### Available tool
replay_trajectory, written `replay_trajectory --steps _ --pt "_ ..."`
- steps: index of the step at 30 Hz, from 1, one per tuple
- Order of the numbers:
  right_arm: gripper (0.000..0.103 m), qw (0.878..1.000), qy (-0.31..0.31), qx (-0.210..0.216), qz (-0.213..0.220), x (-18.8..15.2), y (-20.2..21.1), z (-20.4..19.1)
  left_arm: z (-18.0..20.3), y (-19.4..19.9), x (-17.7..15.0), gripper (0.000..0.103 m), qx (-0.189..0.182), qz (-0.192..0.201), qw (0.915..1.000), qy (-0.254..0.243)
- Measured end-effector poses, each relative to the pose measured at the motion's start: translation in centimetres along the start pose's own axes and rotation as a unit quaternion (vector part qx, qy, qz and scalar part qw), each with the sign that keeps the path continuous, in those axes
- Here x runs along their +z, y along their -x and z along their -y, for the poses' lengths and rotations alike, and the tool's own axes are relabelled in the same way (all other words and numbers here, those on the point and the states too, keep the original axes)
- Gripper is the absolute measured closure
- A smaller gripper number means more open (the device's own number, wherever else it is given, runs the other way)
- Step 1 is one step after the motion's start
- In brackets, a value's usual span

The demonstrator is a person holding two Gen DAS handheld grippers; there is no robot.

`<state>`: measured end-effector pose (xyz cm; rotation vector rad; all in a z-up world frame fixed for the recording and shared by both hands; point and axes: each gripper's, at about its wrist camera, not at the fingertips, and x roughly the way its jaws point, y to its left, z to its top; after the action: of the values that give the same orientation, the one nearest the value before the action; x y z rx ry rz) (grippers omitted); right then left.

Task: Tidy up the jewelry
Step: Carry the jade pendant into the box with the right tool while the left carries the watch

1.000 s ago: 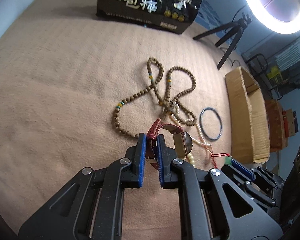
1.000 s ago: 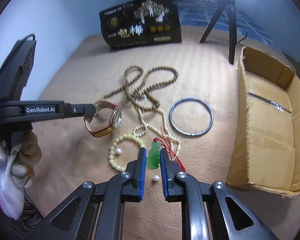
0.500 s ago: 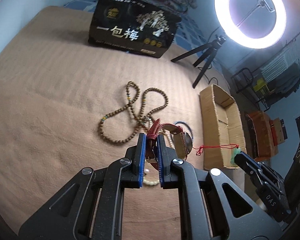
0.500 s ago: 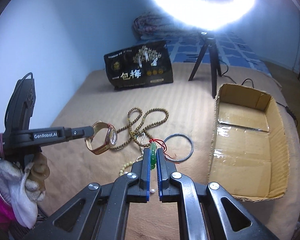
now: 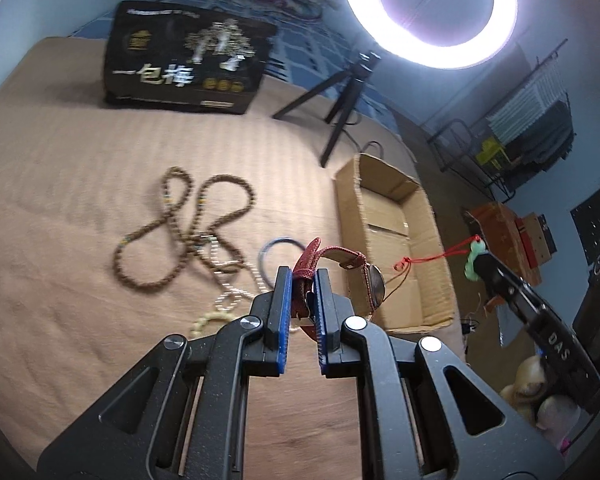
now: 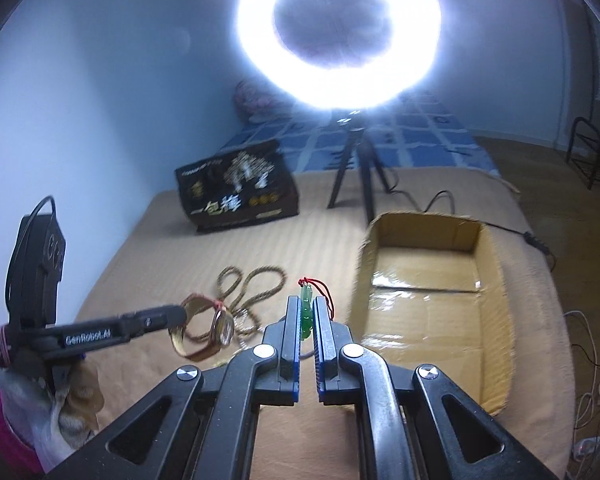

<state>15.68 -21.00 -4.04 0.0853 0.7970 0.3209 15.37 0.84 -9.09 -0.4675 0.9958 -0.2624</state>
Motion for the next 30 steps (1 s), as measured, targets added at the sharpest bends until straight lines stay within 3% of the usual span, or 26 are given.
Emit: replay_trajectory --steps 15,30 --pt "0.1 0.996 -0.047 -0.073 0.003 0.2 0.6 7.4 6.1 -5.1 0.3 0.094 -0.033 -0.03 0.9984 -0.035" --pt "0.1 0.991 -0.079 -0.097 -0.038 -1.5 -0.9 11.6 9.4 -10.5 -1.6 0.094 -0.028 -0.07 0.9948 -0.068"
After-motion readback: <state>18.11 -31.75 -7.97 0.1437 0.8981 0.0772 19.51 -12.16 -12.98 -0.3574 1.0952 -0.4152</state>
